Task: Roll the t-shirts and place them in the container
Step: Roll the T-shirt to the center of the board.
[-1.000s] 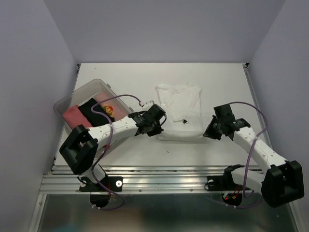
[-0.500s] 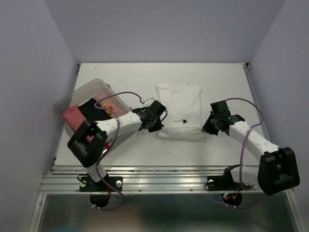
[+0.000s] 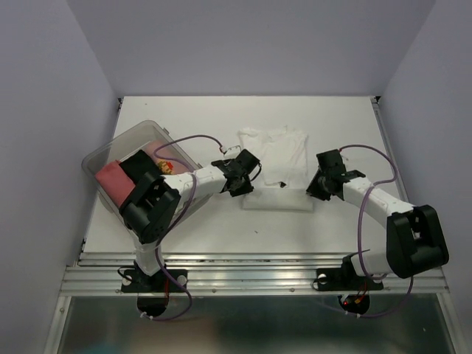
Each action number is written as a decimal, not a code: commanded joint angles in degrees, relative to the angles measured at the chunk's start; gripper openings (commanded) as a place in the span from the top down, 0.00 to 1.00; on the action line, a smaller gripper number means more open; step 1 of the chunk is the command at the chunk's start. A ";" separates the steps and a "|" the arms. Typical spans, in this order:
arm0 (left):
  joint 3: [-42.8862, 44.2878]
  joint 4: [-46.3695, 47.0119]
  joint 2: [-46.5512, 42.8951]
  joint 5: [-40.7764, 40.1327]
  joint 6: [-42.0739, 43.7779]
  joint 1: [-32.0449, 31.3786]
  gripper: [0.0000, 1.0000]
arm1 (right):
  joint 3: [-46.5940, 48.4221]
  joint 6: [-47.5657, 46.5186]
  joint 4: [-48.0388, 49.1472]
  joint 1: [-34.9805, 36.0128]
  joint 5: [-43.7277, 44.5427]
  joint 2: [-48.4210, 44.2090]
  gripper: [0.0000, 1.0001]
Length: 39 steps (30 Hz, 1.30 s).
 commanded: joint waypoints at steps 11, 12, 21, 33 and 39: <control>11.89 -11.72 -8.14 -12.37 2.79 -4.55 0.48 | 2.46 -2.66 -0.07 -0.41 -3.16 -12.86 0.62; 12.25 -11.90 -8.14 -12.29 2.79 -5.26 0.48 | 1.94 -2.31 0.19 -0.41 -4.39 -13.13 0.63; 7.25 -1.98 -5.95 -1.66 3.06 -8.60 1.00 | -3.78 -0.81 4.85 0.20 -9.24 -11.99 0.98; 6.10 3.04 4.42 -6.57 4.72 -7.55 1.00 | -2.02 -3.18 9.25 0.20 -2.74 3.82 0.99; 4.79 1.38 1.89 -8.59 5.34 -7.46 1.00 | -2.55 -3.27 5.48 0.20 -0.72 -2.83 0.99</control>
